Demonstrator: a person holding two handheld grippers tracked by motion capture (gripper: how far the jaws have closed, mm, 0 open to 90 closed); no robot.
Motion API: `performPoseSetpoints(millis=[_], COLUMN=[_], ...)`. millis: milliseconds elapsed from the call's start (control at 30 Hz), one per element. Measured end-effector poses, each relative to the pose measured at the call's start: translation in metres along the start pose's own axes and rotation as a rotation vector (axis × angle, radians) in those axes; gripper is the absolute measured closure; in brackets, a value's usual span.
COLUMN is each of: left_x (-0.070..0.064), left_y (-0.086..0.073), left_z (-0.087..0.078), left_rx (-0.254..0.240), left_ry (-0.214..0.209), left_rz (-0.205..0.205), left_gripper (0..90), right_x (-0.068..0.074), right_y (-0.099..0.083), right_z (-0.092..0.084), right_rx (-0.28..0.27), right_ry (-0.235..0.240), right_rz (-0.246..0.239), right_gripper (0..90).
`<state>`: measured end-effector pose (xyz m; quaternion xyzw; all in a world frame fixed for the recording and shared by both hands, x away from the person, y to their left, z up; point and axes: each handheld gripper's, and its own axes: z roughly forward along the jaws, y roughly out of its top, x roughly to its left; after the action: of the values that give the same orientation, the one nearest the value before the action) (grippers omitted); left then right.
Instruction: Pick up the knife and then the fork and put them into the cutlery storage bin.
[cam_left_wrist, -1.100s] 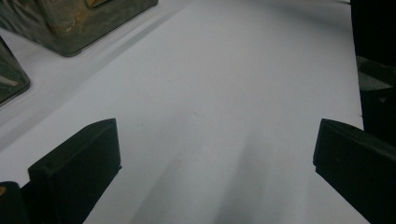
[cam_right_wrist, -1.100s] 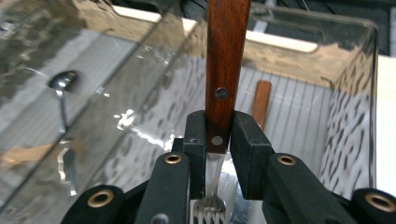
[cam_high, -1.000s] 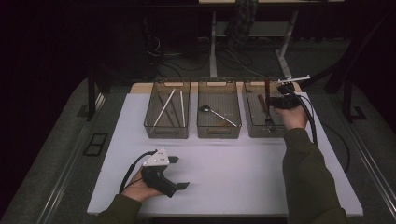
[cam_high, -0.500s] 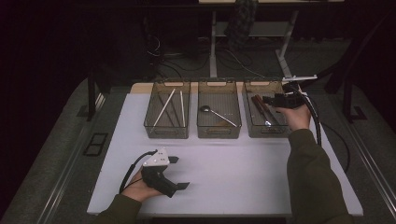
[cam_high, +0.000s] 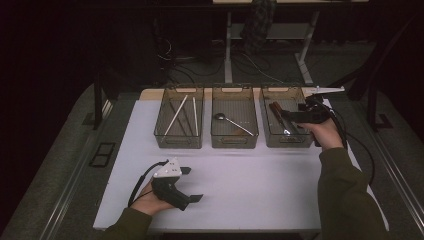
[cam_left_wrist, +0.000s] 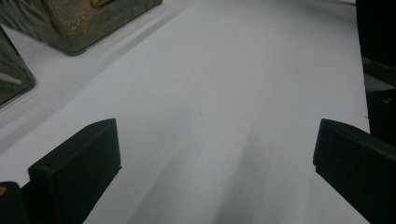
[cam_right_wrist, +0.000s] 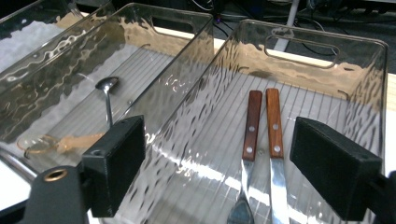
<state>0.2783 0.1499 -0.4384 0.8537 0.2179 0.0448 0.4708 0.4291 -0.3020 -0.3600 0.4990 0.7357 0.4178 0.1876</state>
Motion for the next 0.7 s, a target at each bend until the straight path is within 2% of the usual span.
performPoseSetpoints(millis=[200,267,367,467,700], left_x=[0.001,0.003,0.004,0.003,0.001], left_y=[0.000,0.000,-0.001,-0.001,-0.001], left_z=[0.000,-0.001,-0.002,-0.002,-0.003], left_rx=[-0.005,-0.008,-0.013,-0.014,-0.013], left_ry=[0.007,0.016,0.020,0.019,0.024], left_rz=[-0.013,-0.028,-0.039,-0.034,-0.028], left_gripper=[0.0,0.0,0.0,0.0,0.0], right_x=[0.003,0.006,0.010,0.017,0.036], right_y=[-0.011,-0.015,-0.022,-0.028,-0.047], right_z=[-0.010,-0.013,-0.017,-0.022,-0.033], right_rx=[-0.020,-0.028,-0.036,-0.044,-0.073], right_ry=[0.012,0.011,0.032,0.042,0.104], right_rz=[-0.007,-0.023,-0.045,-0.064,-0.090], right_gripper=[15.6,15.7,15.7,15.6,15.6])
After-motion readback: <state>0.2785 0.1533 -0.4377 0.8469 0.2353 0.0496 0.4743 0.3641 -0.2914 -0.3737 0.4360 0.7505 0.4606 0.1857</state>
